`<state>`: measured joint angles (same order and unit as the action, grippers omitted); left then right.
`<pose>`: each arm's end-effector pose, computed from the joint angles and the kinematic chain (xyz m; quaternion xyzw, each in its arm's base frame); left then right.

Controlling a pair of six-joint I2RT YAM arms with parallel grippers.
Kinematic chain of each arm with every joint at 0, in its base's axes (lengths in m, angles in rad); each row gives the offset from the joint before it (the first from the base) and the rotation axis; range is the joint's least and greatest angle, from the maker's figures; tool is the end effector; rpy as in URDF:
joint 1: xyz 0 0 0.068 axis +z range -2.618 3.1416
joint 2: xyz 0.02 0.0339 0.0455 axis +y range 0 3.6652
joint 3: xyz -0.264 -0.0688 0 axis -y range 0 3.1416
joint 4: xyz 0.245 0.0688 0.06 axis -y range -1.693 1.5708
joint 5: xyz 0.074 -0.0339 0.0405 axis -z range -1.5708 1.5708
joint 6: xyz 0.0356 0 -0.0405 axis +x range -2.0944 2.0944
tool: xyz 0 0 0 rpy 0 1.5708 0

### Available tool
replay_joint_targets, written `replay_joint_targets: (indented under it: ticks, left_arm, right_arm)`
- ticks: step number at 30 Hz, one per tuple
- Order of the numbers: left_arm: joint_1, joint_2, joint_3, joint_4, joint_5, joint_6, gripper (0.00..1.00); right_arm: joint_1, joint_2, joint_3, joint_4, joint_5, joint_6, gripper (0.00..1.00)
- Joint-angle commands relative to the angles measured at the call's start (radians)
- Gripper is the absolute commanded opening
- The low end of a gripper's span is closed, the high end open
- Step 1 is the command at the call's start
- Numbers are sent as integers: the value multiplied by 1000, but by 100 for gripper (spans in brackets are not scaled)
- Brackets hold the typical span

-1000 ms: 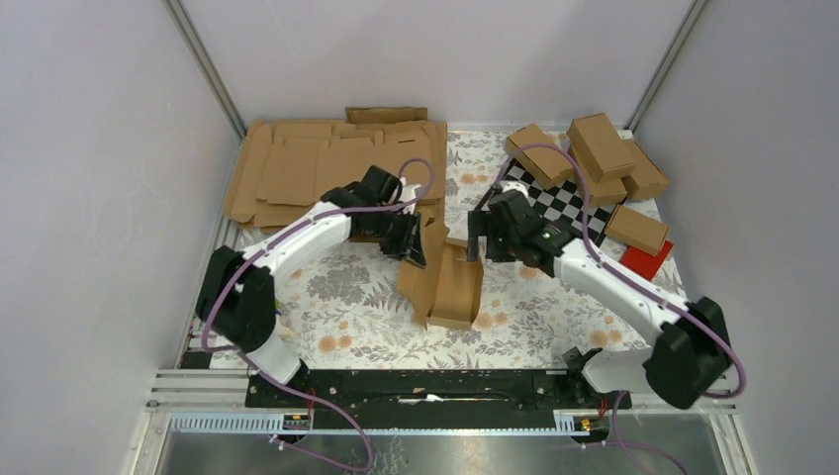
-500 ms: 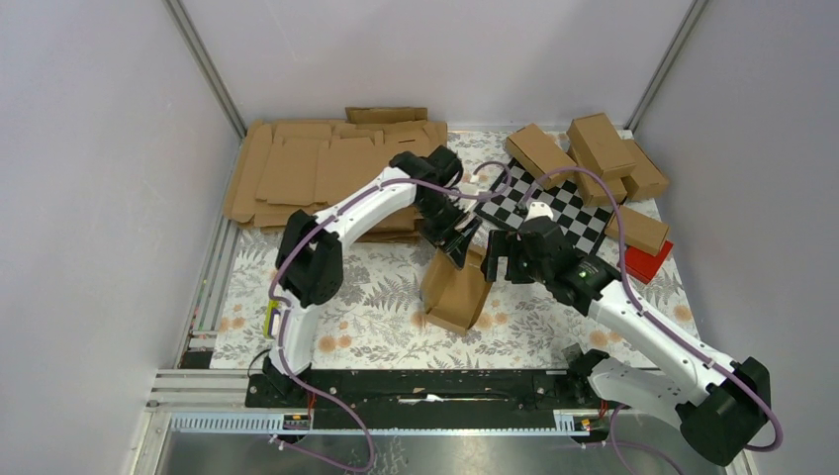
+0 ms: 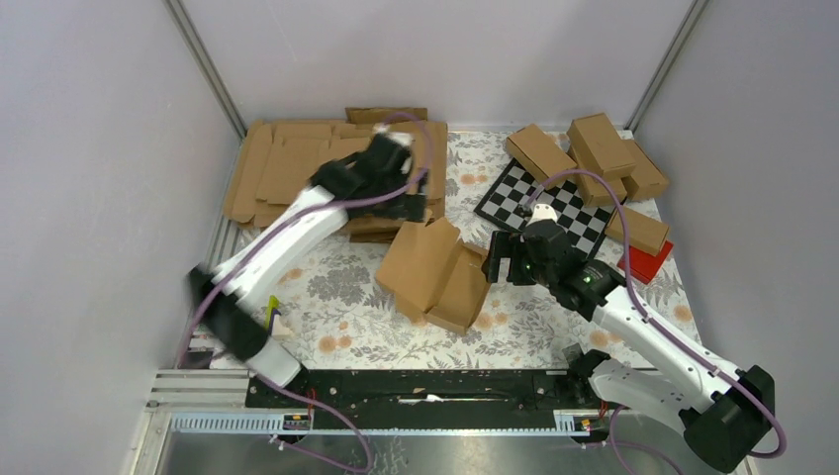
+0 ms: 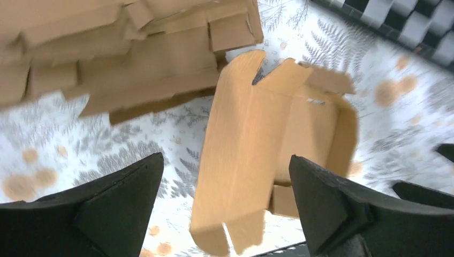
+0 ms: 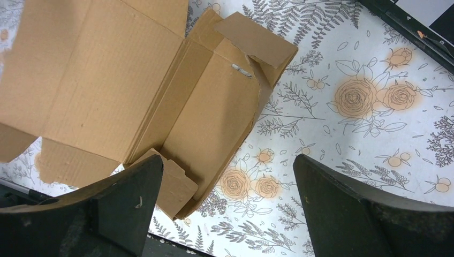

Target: Fold the paper box

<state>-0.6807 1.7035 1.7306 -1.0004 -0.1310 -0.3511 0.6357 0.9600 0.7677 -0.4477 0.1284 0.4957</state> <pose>0.2825 -0.2228 0.3514 0.1374 0.9439 -0.0905 0.2863 0.1702 0.1200 0.2766 -0.0337 0.8916 0.1917 0.4088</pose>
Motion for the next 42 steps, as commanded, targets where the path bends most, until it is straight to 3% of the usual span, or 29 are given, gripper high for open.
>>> replay_joint_targets:
  ticks: [1,4,8,13,17,25,33,37,42]
  left_arm:
    - [-8,-466,-326,261,-198,-469,99]
    - [-97,-633,-511,336,-208,-714,99]
    - [-301,-695,-603,262,-333,-1036,99]
    - [-569,-621,-635,127,-505,-1535,99]
    - [-631,-470,-578,-29,-473,-1824,99]
    - [-631,-382,-672,117,-350,-2071,99]
    - [-631,-290,-738,286,-298,-2160,99]
    - [-629,-254,-759,327,-292,-2214,86]
    - [-606,-207,-772,390,-271,-2211,79]
  right_arm:
    - [-7,-30,-10,49,12,18,100]
    - [-6,-47,-12,57,26,23,100]
    - [-8,-70,-11,70,45,27,100]
    - [-7,-104,-11,81,41,28,100]
    - [-7,-143,-3,81,31,23,100]
    - [-7,-270,6,34,30,30,100]
    - [-7,-397,5,-15,46,4,100]
    - [-7,-419,13,-37,48,-5,100]
    - [-8,-438,12,-46,15,-16,100]
